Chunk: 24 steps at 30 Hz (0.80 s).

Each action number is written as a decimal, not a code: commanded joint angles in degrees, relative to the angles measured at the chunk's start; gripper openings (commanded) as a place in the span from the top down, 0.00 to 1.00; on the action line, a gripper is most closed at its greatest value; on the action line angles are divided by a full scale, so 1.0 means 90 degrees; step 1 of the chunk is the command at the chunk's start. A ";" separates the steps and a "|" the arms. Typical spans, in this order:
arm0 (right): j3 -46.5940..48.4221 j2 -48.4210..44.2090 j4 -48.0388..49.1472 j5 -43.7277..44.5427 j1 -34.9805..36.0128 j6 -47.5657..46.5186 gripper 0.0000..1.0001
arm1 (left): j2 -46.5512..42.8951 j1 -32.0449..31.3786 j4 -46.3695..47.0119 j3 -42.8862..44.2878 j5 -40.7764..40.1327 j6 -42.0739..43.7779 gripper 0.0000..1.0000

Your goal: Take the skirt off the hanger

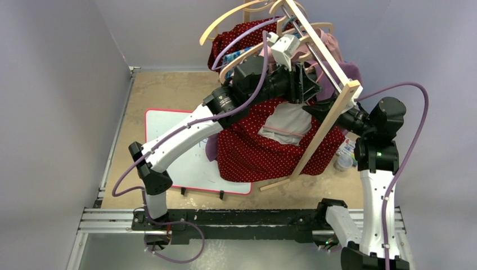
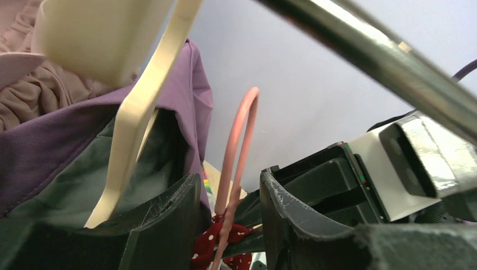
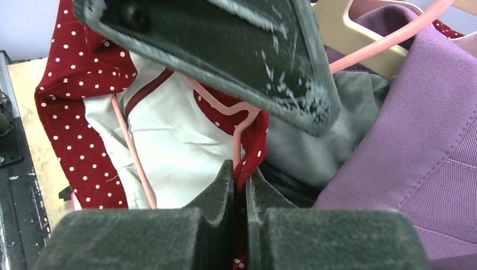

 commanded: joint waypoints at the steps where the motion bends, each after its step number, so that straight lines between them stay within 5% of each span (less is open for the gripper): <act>1: 0.0342 -0.0188 0.0330 -0.0262 0.0027 -0.0005 1.00 | 0.0070 -0.0081 0.0332 0.0214 -0.0037 0.0128 0.59; 3: 0.0343 -0.0197 0.0341 -0.0240 0.0031 -0.0010 1.00 | 0.0093 -0.0138 0.0332 0.0209 -0.0110 0.0206 0.64; 6: 0.0343 -0.0203 0.0334 -0.0218 0.0026 -0.0009 1.00 | 0.0029 -0.0176 0.0401 0.0103 -0.0366 0.0295 0.95; 12: 0.0340 -0.0350 0.0259 0.0659 0.0031 0.0122 1.00 | -0.0093 -0.0177 0.0484 -0.0006 -0.0529 0.0417 1.00; 13: 0.0350 -0.0415 0.0252 0.1045 0.0031 0.0302 0.96 | -0.0122 -0.0177 0.0497 -0.0030 -0.0552 0.0455 1.00; 18: 0.0492 -0.0646 -0.0540 0.3035 0.0031 0.1337 0.43 | -0.0366 -0.0174 0.0686 -0.0267 -0.0663 0.0519 1.00; 22: 0.0845 -0.0589 -0.1714 0.4607 0.0031 0.2166 0.22 | -0.0620 -0.0177 0.1130 -0.0731 -0.0850 0.0515 1.00; 24: 0.1037 -0.0485 -0.2132 0.4870 0.0030 0.2275 0.19 | -0.0679 -0.0172 0.1240 -0.0855 -0.0965 0.0525 1.00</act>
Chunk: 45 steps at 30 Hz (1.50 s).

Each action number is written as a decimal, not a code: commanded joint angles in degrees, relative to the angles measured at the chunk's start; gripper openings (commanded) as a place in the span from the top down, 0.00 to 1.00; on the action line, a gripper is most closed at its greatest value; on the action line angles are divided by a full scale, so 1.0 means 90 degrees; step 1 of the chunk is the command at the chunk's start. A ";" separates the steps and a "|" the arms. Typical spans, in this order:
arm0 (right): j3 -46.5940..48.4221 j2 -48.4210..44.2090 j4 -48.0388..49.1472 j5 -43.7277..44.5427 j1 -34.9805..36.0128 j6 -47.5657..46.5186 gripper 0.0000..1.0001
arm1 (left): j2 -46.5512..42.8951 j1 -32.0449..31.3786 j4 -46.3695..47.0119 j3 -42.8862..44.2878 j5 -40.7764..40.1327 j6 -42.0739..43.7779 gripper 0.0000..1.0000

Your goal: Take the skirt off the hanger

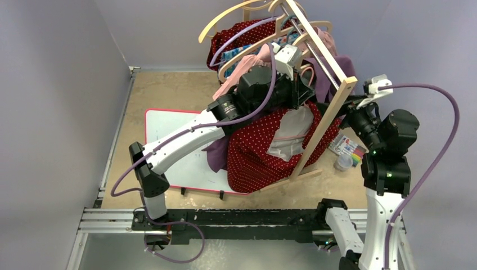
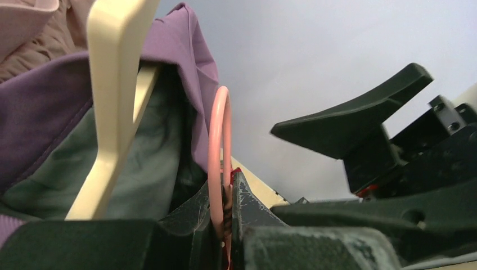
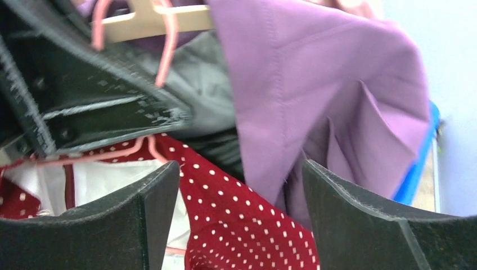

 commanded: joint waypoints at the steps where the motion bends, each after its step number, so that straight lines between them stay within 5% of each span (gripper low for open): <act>1: 0.0554 0.0143 -0.1133 0.1523 -0.0001 0.0875 0.19 | -0.0587 -0.0013 0.0904 -0.0186 -0.0366 0.0089 1.00; 9: 0.0248 0.0237 -0.0656 0.0421 -0.0005 0.1003 0.22 | -0.0420 -0.0014 0.0890 -0.0037 -0.0460 0.0088 1.00; 16: 0.0087 0.0423 -0.0112 -0.0452 -0.0004 0.1013 0.40 | -0.0338 -0.0014 0.0816 0.0046 -0.0440 0.0060 1.00; 27: -0.0095 0.0562 0.0497 -0.1617 0.0000 0.0730 0.29 | -0.0049 -0.0014 0.0367 0.0434 -0.0553 0.0400 1.00; 45: -0.0487 0.0440 0.1110 -0.0987 -0.0001 0.0837 0.72 | -0.0139 -0.0014 0.0397 0.0437 -0.0214 0.0162 1.00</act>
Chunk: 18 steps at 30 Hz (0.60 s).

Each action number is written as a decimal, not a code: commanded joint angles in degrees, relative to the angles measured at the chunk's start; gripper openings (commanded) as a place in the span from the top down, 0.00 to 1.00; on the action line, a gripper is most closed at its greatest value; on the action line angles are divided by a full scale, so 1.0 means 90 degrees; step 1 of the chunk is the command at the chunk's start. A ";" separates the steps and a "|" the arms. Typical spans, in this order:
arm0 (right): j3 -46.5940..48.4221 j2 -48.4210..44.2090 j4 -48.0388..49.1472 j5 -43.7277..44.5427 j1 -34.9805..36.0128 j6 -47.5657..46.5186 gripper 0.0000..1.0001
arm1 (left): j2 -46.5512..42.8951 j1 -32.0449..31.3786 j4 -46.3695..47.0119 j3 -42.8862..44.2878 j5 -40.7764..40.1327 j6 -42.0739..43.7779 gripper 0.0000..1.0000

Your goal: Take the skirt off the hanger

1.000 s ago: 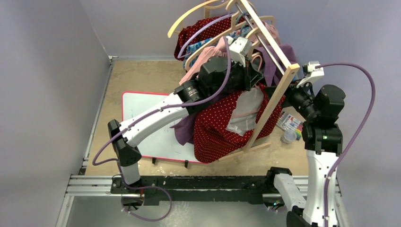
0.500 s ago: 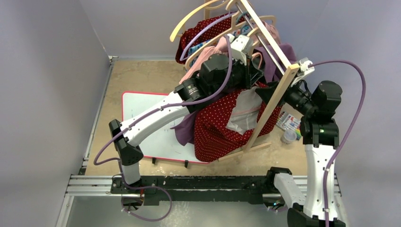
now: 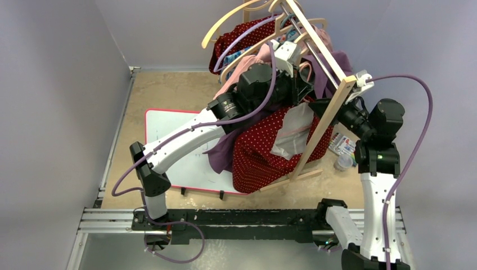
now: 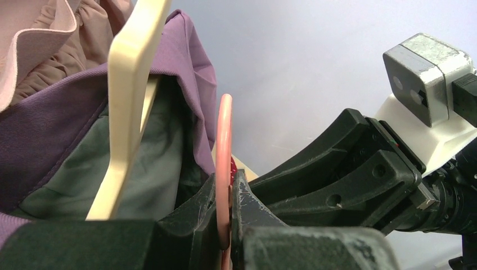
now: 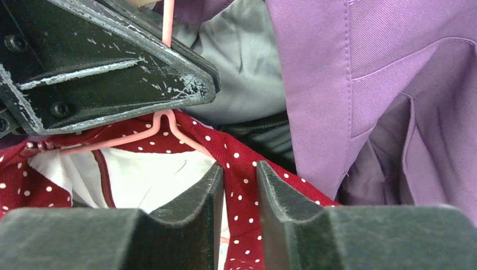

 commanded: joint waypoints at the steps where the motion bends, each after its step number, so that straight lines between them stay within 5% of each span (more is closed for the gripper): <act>1: -0.0038 -0.0046 0.0659 0.0133 -0.0008 0.0119 0.76 | -0.0183 -0.0012 0.0424 0.0316 0.0182 -0.0060 1.00; 6: -0.0061 -0.0138 0.0683 0.0545 -0.0010 0.0461 1.00 | -0.0394 -0.0010 0.0445 0.0111 0.0207 0.0087 1.00; 18: 0.0253 0.0281 0.0162 0.2076 -0.0008 0.0544 1.00 | -0.1329 -0.0014 0.1259 -0.1039 0.0479 0.0340 1.00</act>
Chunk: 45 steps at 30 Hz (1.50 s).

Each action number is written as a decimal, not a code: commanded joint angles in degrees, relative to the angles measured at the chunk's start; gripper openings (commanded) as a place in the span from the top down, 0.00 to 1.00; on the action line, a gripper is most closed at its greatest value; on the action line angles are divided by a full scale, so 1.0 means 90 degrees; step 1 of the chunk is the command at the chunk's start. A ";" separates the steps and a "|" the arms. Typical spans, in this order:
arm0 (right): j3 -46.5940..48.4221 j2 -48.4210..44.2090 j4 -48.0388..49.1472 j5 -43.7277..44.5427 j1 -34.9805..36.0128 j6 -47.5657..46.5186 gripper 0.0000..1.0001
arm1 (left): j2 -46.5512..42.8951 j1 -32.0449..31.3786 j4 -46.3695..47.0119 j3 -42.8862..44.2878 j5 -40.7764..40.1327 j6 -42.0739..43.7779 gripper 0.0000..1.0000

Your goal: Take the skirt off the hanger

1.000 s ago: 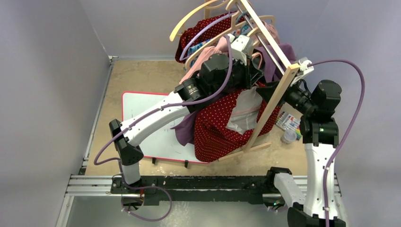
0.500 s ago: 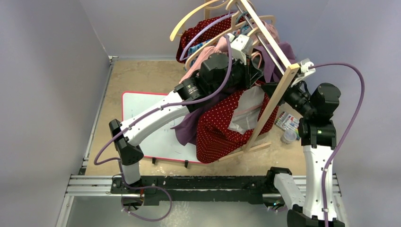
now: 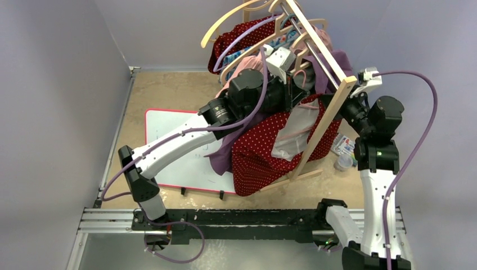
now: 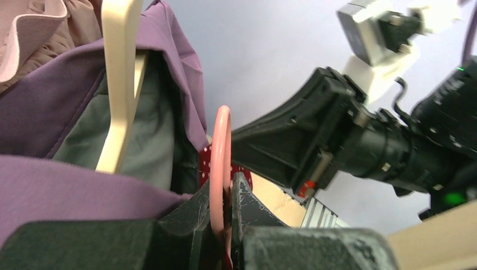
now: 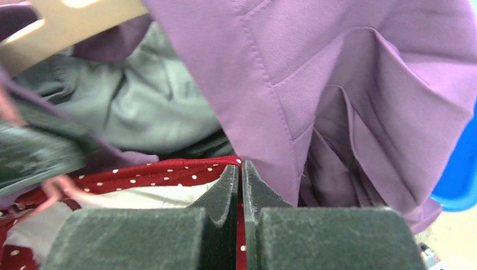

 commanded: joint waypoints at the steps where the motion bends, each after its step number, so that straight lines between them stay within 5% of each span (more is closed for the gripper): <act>1: 0.0302 0.0236 -0.0104 0.0940 -0.0015 0.0089 1.00 | -0.0849 -0.0009 0.0955 -0.0312 0.0154 0.0243 1.00; 20: 0.0379 0.0071 -0.0908 0.3336 -0.0020 -0.0272 1.00 | -0.1742 -0.0007 0.1159 -0.1335 -0.1037 0.0555 1.00; 33: 0.0535 -0.0154 -0.1110 0.4043 -0.0035 -0.0309 1.00 | -0.2000 -0.0004 0.1192 -0.1685 -0.1610 0.0643 1.00; 45: 0.0832 -0.0067 -0.1290 0.3280 -0.0032 -0.0564 1.00 | -0.2113 -0.0009 0.1364 -0.1790 -0.1368 0.0492 1.00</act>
